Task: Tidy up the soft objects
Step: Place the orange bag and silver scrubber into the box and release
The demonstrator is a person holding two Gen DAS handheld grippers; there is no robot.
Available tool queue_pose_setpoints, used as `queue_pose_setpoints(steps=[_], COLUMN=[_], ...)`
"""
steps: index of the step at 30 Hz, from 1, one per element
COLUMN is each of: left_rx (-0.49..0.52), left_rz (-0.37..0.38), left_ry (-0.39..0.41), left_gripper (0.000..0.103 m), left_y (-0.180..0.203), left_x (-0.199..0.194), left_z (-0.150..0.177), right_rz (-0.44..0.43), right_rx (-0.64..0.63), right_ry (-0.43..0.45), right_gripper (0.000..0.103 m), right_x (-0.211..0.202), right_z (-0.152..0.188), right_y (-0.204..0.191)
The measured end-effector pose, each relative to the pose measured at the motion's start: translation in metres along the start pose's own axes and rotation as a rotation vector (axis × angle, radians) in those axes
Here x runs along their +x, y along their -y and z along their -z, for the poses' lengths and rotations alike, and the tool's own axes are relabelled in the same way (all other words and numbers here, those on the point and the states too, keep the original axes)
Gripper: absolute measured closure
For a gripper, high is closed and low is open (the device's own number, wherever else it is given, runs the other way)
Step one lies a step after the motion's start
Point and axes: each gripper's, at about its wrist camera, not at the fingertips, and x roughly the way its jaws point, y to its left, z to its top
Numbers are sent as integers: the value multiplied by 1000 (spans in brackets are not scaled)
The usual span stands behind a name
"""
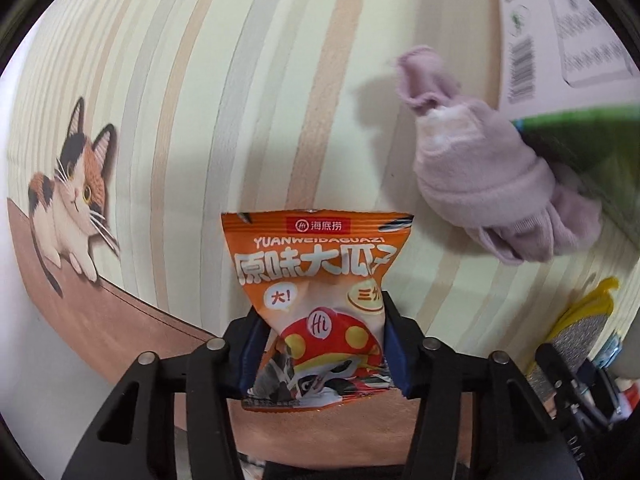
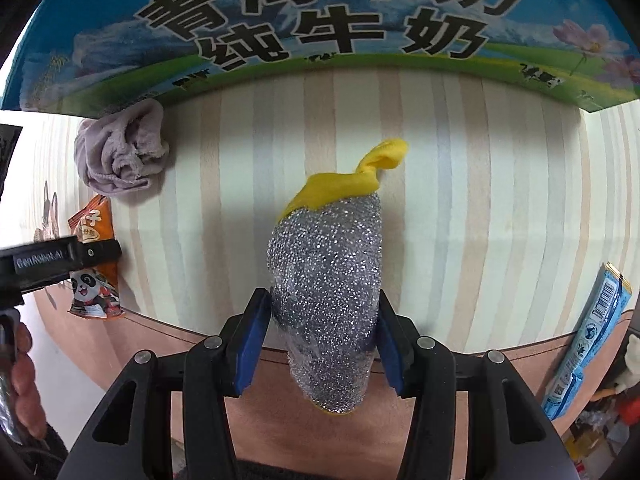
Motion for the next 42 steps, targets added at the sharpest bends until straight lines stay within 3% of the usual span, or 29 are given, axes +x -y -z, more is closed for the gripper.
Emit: queue_pose_setpoints(steps=[3, 6, 8, 12, 16, 19, 23, 26, 29, 33, 37, 42], left_rx=[14, 34, 52, 103, 176, 213, 250, 263, 263, 233, 204, 183], left_rz=[-5, 2, 9, 98, 222, 299, 398, 385, 367, 327, 308, 341], left_ry=[22, 55, 75, 104, 173, 230, 281, 312, 263, 142, 49, -21], left_gripper=[61, 63, 63, 63, 63, 63, 63, 63, 63, 63, 63, 63], left_y=[11, 28, 37, 53, 77, 84, 93, 98, 115, 134, 144, 153], left_x=[-7, -10, -18, -48, -109, -158, -219, -233, -230, -185, -146, -120], left_z=[20, 39, 47, 84, 115, 116, 80, 38, -9, -65, -93, -107], right_rz=[2, 24, -5, -78, -189, -234, -244, -238, -219, -166, -135, -138], right_rx=[-6, -29, -24, -21, -44, -76, -109, -118, -102, -86, -67, -52], right_ry=[1, 0, -8, -2, 46, 127, 240, 310, 347, 324, 242, 177], right_gripper=[51, 58, 60, 60, 60, 60, 60, 60, 60, 60, 60, 60], right_x=[-1, -2, -1, -17, -72, -127, -193, -227, -240, -217, -175, -137], right_z=[0, -2, 1, 19, 39, 46, 38, 14, -26, -85, -135, -153], right_y=[1, 0, 5, 12, 15, 18, 27, 36, 36, 39, 36, 41])
